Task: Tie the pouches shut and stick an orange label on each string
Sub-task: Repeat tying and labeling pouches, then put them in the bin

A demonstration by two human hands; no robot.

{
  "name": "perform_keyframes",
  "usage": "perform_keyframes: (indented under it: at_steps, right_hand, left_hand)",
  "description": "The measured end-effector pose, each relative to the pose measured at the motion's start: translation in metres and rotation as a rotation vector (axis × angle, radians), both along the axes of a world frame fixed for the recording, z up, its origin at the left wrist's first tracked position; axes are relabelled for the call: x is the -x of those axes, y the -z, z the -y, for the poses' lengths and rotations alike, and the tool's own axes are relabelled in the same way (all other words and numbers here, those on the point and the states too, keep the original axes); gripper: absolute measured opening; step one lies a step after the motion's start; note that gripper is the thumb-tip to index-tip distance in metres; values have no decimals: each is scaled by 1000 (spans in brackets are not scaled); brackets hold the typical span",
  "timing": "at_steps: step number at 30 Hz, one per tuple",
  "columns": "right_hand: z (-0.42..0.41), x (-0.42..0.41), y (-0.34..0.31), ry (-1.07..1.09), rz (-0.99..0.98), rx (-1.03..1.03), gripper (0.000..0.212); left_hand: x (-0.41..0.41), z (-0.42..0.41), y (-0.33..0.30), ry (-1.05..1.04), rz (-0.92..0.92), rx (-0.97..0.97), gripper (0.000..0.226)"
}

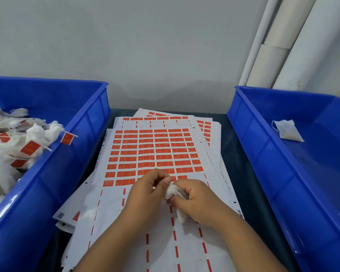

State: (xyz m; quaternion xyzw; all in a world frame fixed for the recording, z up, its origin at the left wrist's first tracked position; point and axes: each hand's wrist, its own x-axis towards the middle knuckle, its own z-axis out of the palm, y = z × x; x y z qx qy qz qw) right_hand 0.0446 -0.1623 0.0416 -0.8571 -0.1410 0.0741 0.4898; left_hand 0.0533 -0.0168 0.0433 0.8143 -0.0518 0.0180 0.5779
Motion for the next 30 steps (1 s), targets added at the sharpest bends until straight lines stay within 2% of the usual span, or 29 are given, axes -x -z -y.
perform_keyframes:
  at_steps: [3,5,9,13,15,17,20,30]
  right_hand:
    - [0,-1,1,177,128,28,11]
    - [3,-2,1,237,171,-5,12]
    - [2,0,-1,173,141,-55,15]
    - [-2,2,-1,68,40,-43,21]
    - [-3,4,-2,1,2,-55,29]
    - [-3,3,0,-33,5,-81,21]
    - [-3,1,1,-12,30,-110,5]
    - [-7,2,5,201,146,-171,33]
  left_hand:
    - [-1,-1,-1,-46,-11,29,12]
    - [1,1,-1,-46,-32,71,14]
    - [4,4,-4,-71,52,60,11]
    - [7,3,-5,1,248,-72,25]
    - [8,4,-3,22,264,-86,26]
    - [6,4,-1,-14,227,-65,22]
    - [1,2,0,-80,79,24,13]
    - [-3,2,1,-104,-292,246,8]
